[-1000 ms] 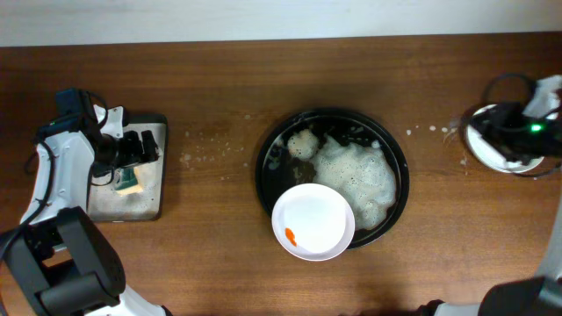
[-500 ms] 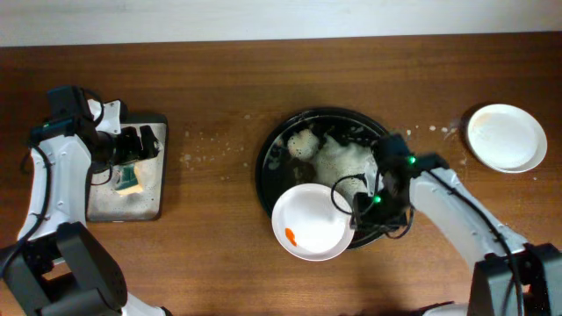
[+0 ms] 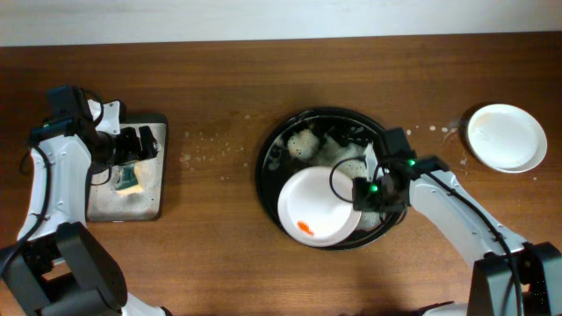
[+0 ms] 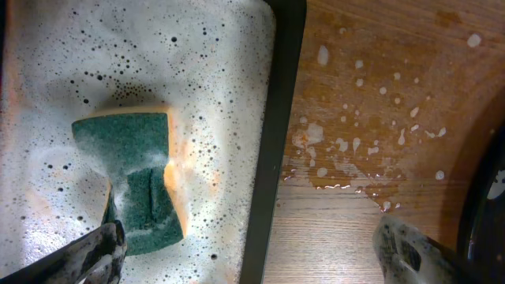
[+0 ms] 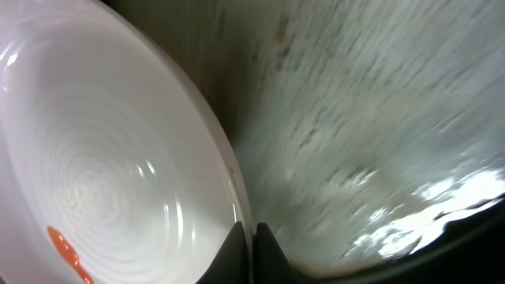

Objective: Clean dirty plates on tray and stack at the side
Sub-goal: 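Move the right gripper to the last white plate and grasp its rim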

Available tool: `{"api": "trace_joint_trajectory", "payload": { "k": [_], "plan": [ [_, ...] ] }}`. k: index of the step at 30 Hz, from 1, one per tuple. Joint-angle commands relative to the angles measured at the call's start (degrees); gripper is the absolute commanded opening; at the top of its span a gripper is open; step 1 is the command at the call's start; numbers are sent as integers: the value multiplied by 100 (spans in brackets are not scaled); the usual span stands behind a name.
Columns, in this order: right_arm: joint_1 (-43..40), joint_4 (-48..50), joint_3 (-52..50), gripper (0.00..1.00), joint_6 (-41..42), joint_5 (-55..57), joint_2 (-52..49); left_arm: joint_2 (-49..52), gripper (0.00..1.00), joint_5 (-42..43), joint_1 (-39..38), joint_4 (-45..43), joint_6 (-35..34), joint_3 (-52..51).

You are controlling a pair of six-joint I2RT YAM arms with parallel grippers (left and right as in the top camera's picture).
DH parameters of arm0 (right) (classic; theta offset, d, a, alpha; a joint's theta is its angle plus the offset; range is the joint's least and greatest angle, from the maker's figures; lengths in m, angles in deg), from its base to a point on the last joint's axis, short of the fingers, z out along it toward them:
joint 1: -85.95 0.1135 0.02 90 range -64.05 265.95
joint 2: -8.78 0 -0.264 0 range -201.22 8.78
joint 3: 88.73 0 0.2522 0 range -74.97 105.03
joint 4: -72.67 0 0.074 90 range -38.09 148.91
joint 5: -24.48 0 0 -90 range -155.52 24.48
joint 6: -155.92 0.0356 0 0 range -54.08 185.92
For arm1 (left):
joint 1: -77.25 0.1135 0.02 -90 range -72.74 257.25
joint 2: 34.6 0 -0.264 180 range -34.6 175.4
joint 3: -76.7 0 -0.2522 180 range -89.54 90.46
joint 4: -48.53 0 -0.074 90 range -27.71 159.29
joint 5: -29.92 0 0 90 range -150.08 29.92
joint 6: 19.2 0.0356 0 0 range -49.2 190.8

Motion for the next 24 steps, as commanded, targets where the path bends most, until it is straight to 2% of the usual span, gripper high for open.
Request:
{"api": "trace_joint_trajectory", "payload": {
  "k": [1,3,7,10,15,16,17,20,21,22,24],
  "plan": [
    [26,352,219,4,-26,1082,31,-142,99,2,-7,4,-11,63],
    [26,579,214,4,-24,1626,31,-142,99,2,-7,4,-11,63],
    [33,734,214,4,76,1738,20,-142,99,2,-7,4,-11,63],
    [33,433,214,4,1204,1794,-15,-142,99,4,-7,4,-11,63],
    [31,-378,214,39,1711,839,-15,-142,99,4,-7,2,-11,63],
    [31,-437,214,42,1679,885,-13,-142,99,4,-7,2,-11,63],
    [17,-415,216,43,1484,1003,-9,-142,99,4,-7,2,-11,63],
    [-122,597,221,42,-708,1099,-11,-142,99,4,-7,-2,-11,63],
    [-125,822,221,42,-1130,1099,-11,-142,99,4,-7,0,-11,63],
    [-127,1078,221,39,-1508,1126,-22,-142,99,4,-7,0,-11,63],
    [-133,1386,221,36,-1635,1209,-76,-142,99,4,-7,2,-11,63]
  ]
}}
